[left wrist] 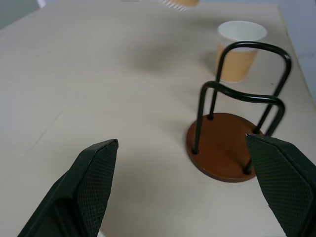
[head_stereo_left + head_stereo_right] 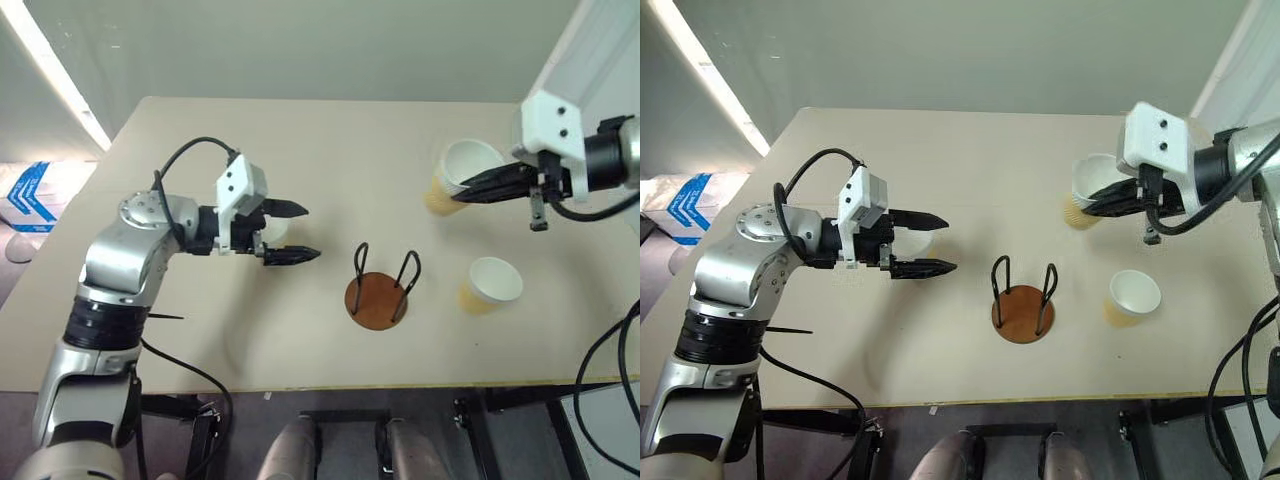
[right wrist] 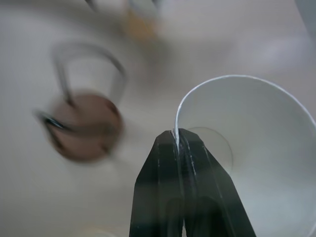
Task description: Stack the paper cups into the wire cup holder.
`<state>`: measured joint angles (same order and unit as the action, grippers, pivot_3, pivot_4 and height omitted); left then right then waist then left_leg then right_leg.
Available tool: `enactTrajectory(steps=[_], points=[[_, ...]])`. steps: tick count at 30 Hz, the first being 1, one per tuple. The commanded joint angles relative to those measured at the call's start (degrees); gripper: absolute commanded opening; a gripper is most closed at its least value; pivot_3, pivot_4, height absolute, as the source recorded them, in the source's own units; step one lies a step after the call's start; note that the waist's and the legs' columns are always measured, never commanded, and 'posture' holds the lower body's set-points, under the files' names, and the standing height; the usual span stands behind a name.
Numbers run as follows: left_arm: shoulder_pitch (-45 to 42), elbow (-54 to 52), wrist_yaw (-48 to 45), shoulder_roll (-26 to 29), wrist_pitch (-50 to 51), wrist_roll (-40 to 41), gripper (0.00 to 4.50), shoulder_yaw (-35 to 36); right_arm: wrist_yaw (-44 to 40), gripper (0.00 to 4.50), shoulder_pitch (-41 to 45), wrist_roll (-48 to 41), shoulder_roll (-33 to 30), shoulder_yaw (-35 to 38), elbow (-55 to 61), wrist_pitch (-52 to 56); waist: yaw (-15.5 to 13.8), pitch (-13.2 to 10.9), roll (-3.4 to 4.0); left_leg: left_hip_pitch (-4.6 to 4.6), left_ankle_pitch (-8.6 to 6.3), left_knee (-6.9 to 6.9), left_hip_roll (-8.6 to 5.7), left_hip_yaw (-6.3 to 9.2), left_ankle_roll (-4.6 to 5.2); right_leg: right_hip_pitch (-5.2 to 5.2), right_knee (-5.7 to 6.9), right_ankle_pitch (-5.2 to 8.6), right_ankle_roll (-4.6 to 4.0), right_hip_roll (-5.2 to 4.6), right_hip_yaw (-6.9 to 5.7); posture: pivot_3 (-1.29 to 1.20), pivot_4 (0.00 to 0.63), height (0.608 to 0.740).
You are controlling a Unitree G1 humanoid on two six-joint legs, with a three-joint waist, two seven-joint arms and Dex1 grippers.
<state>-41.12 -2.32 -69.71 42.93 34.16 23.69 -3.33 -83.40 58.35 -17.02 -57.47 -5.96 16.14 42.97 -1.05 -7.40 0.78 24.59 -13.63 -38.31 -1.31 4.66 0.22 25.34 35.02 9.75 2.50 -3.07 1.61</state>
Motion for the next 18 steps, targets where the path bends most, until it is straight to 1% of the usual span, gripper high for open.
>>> enactTrajectory(steps=[1,6,10,18], points=[[-1.42,0.22,-1.74,0.21,-2.69,0.17,4.5,-0.03,1.0,0.02,3.63,-5.02,0.78,-0.74,7.39,5.87,0.11,0.01,-0.03,-0.01,0.03,0.01,0.01,0.02,-0.02,0.0,0.02,0.0,-0.01,0.0,-0.02,0.0,0.15,0.74],[-2.87,1.73,-2.08,-0.76,-3.7,-0.42,4.5,-0.85,2.4,0.02,3.82,-4.82,2.88,-5.52,9.35,5.22,0.1,0.02,-0.05,-0.06,0.27,0.01,-0.04,0.1,0.18,-0.08,0.03,-0.07,-0.1,-0.04,-0.04,0.0,0.15,0.74],[-2.71,1.47,-1.95,-0.78,-3.7,-0.13,4.5,-0.91,2.69,0.02,1.26,-2.52,2.86,-9.24,9.09,1.53,0.12,0.03,-0.06,-0.06,0.34,0.02,-0.03,0.12,0.3,-0.06,0.06,-0.17,-0.17,-0.04,-0.05,0.0,0.15,0.74],[-1.95,0.89,-1.49,-0.46,-3.34,0.18,4.5,-0.51,2.46,0.02,-2.29,-1.48,2.07,-10.84,8.51,-1.12,0.12,0.03,-0.06,-0.04,0.42,0.05,-0.02,0.13,0.22,-0.01,0.09,-0.18,-0.15,-0.04,-0.07,0.0,0.15,0.74]])
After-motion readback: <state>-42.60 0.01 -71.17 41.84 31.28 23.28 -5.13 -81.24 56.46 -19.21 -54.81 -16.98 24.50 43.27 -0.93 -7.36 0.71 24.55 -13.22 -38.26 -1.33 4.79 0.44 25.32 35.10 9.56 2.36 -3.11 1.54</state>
